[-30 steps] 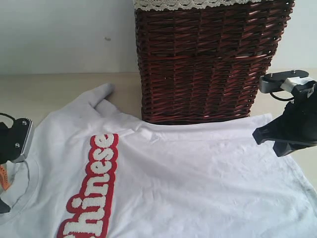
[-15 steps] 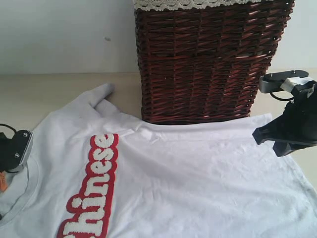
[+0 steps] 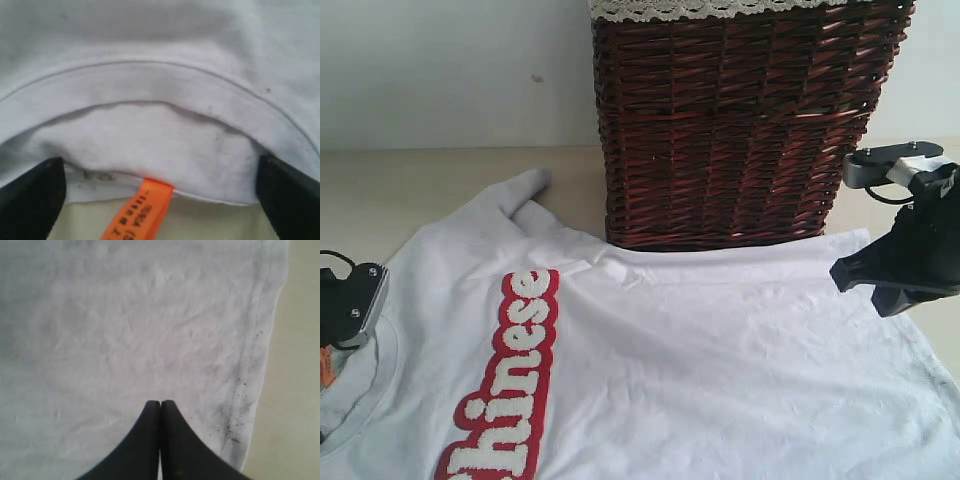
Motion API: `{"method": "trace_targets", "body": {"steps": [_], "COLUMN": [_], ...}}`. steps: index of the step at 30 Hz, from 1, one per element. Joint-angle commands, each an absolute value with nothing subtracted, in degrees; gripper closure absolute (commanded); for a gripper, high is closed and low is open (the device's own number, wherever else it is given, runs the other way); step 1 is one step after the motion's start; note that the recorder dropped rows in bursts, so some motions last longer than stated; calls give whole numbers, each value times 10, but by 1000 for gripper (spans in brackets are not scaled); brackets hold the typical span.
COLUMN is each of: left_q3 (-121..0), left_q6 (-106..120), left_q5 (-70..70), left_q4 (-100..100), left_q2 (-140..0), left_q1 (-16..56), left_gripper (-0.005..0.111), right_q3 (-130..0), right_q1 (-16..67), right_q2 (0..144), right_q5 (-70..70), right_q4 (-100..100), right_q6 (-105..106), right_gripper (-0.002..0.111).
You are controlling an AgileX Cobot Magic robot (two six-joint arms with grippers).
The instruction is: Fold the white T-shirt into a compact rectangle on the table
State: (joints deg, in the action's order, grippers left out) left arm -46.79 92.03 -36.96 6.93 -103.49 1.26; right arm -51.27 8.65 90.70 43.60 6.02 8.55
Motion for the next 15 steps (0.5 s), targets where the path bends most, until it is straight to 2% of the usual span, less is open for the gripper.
{"method": "trace_targets", "body": {"steps": [1,4,9,11,13,14,15], "left_q3": [-461,-461,-461,-461,-461,-461,-461], "left_q6": [925,925,925,925,925,925,925], "left_q5": [-337,-336,-336,-336,-336,-336,-336], "left_q4": [67,67,67,67,67,67,67], "left_q2": [-1053,-1053,-1053,-1053,-1053,-1053,-1053], "left_q1": [11,11,11,11,11,11,11], "left_gripper": [1,1,1,1,1,1,1], "right_q3": [-517,-517,-517,-517,-517,-512,-510], "right_q1": [87,87,87,87,87,87,87], "right_q2": [902,902,902,902,902,902,902], "right_q5": [436,436,424,423,423,422,422], "right_q4": [62,100,129,129,129,129,129], "right_q6": [120,153,180,180,192,211,221], "right_gripper": [108,101,77,66,50,37,31]}}
